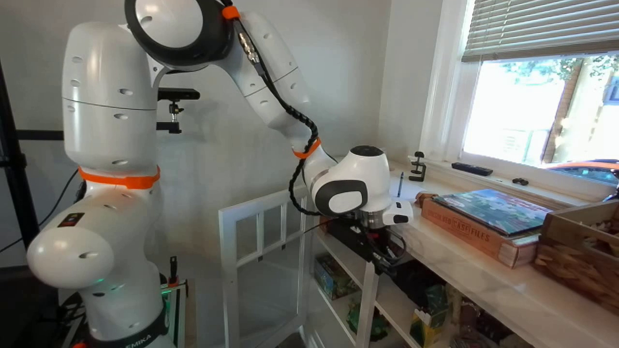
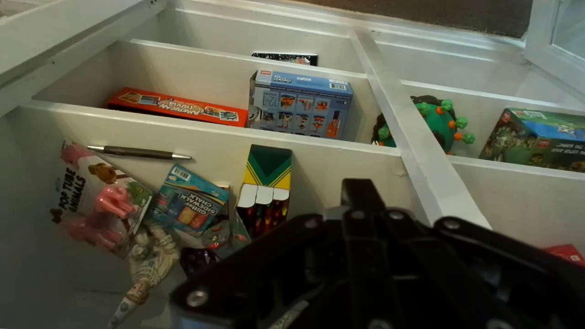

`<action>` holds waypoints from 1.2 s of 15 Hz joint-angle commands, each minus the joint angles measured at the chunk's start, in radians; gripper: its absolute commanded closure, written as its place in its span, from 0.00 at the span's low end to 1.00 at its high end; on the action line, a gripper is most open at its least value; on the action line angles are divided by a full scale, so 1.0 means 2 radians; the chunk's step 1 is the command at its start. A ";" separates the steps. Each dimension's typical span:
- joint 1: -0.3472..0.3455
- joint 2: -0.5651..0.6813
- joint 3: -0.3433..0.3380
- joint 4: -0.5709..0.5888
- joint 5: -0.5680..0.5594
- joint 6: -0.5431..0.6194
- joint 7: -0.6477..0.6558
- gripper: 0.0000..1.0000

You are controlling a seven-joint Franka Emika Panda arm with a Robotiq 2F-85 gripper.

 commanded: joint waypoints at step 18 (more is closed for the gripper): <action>0.046 -0.062 -0.075 -0.009 0.010 -0.096 0.005 0.00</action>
